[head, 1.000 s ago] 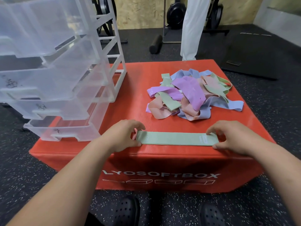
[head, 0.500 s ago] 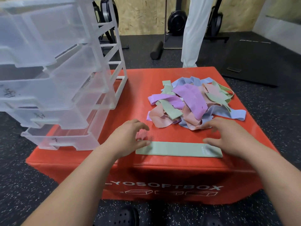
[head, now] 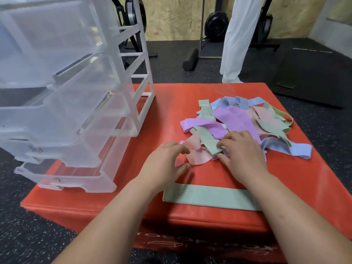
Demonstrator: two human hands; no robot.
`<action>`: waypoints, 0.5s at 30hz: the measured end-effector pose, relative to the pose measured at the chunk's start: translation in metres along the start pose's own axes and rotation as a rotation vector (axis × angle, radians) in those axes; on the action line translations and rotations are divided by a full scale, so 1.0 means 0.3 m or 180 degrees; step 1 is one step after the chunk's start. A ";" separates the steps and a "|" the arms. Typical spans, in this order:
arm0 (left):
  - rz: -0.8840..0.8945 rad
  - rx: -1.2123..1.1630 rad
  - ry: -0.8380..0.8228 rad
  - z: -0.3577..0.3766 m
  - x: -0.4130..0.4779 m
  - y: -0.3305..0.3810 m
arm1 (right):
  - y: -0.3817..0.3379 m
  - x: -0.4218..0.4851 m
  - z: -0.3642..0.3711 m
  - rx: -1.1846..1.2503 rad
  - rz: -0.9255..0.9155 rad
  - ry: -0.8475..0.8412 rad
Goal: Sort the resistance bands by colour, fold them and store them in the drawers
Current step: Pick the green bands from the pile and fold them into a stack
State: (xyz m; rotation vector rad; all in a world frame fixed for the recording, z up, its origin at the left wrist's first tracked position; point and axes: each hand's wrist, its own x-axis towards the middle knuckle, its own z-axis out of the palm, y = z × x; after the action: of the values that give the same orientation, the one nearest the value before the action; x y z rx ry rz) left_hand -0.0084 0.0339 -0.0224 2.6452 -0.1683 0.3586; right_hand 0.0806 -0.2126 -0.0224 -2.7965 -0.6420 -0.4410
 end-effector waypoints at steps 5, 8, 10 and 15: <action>0.0025 -0.0116 0.0112 -0.001 0.013 -0.025 | -0.013 0.044 -0.046 0.0691 0.0193 0.0329; -0.0008 -0.0293 0.0304 -0.016 0.021 -0.023 | -0.035 0.061 -0.142 0.1600 0.0226 0.0779; -0.0024 -0.0443 0.0433 -0.029 0.024 -0.014 | -0.035 0.055 -0.184 0.1868 0.0345 0.0936; -0.0072 -0.0871 0.0667 -0.049 0.023 0.028 | -0.012 0.018 -0.219 0.2415 0.0661 0.0951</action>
State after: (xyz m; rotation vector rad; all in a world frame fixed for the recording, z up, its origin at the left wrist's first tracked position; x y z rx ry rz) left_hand -0.0066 0.0329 -0.0043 2.3215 -0.1108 0.5595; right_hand 0.0680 -0.2266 0.0408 -1.9991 -0.3430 -0.4421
